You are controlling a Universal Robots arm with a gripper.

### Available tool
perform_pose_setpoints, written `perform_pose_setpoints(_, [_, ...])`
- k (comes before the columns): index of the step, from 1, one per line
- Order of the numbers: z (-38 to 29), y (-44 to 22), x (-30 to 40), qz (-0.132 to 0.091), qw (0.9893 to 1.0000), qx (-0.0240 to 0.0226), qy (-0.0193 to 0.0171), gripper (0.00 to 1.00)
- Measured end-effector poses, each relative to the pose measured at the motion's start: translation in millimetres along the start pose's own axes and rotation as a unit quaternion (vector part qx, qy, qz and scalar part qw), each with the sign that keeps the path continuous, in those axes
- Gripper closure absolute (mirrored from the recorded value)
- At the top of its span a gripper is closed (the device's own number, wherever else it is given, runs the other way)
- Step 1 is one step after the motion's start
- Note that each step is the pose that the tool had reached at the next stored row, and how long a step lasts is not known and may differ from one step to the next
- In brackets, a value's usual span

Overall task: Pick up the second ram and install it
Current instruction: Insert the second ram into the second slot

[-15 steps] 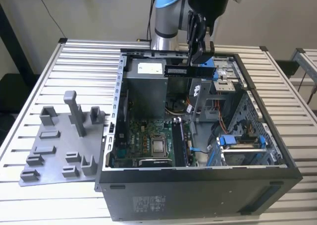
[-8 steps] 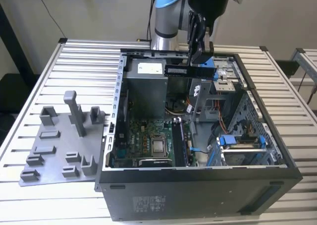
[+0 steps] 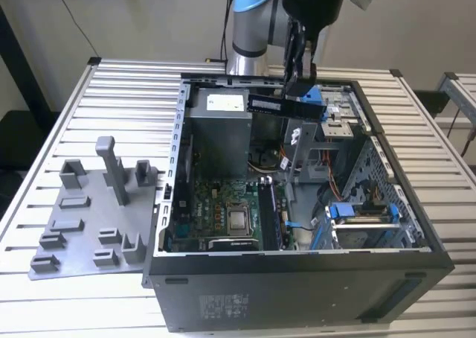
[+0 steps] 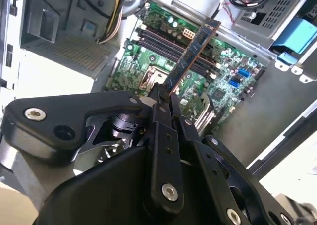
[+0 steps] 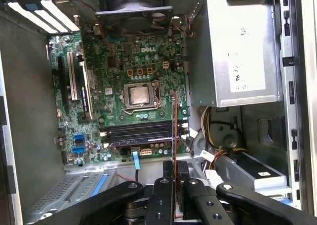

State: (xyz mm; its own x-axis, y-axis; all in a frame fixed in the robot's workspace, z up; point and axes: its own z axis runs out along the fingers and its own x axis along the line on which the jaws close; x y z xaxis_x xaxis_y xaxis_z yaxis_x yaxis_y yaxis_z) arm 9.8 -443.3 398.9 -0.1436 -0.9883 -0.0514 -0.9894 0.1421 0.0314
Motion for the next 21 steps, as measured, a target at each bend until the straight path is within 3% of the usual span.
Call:
perform_pose_setpoints(5, [0.5, 0.0, 0.0, 0.045, 0.999, 0.0024, -0.0014, 0.86])
perform_pose_setpoints(8, [0.7, 0.0, 0.1, 0.073, 0.9974, 0.0037, -0.0022, 0.86])
perform_pose_setpoints(11, [1.1, 0.0, 0.1, 0.1, 0.995, 0.0051, -0.0031, 0.86])
perform_pose_setpoints(16, [1.7, -0.1, 0.1, 0.145, 0.9894, 0.0074, -0.0045, 0.86])
perform_pose_setpoints(21, [2.1, -0.1, 0.1, 0.189, 0.9819, 0.0097, -0.0059, 0.86])
